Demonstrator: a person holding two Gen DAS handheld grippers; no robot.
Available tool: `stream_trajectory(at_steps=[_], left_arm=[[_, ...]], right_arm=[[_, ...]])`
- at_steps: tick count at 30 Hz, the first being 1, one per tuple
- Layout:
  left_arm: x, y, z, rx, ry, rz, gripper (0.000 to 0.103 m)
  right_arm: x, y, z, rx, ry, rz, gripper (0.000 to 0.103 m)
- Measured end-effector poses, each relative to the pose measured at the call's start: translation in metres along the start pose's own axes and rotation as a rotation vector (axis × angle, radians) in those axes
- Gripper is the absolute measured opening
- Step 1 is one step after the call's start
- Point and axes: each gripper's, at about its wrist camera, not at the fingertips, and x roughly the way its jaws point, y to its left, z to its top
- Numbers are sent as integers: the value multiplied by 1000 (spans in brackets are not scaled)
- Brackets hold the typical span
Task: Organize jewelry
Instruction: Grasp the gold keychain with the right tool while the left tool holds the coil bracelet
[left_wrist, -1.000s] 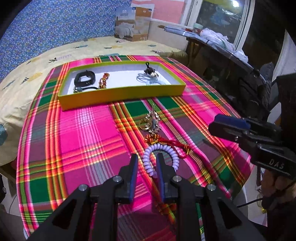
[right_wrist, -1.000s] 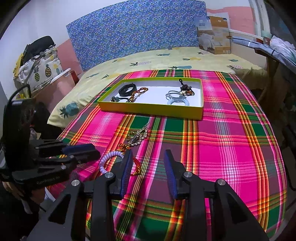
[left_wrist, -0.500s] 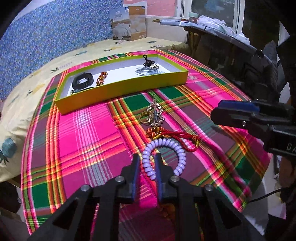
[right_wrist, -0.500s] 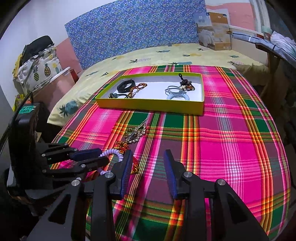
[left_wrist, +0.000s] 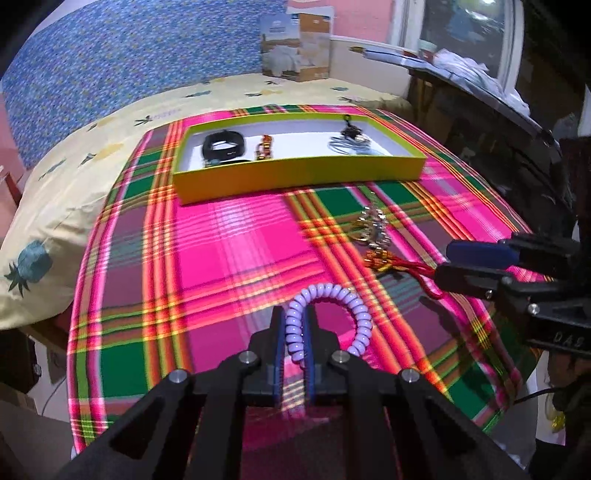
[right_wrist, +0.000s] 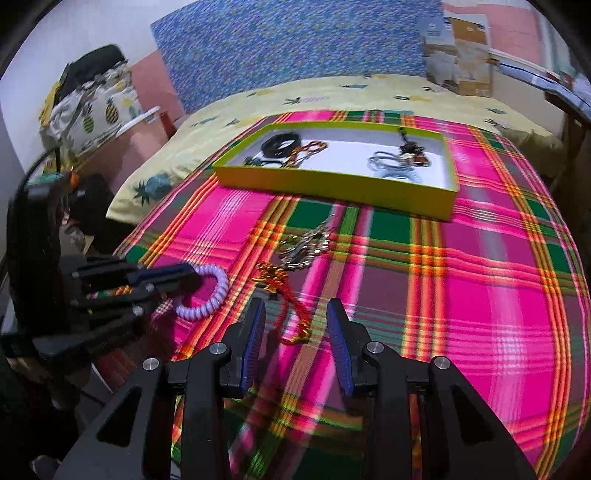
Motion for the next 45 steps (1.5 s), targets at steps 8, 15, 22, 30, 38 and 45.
stream_trajectory(at_steps=[8,15,22,30,38,45], left_arm=[[-4,15,2,-37,-24,5,10],[-2,24,2,-54,-25,-1,10],[1,30,2,-69,-24,-8,10],[5,30,5,-68,-26,-21,10],[5,28,6,-67,-28,-25,10],[3,26,6,-62,-32,-26,10]], right_arm=[[14,-4,19,30,-11,-12,36],[31,-14,40,107,-14,-31,25],[53,-22,53,153,29,-42,20],[55,-24,58,123,38,-64,4],[44,-36,58,127,11,-88,2],[16,-29,59,108,-65,-93,2]])
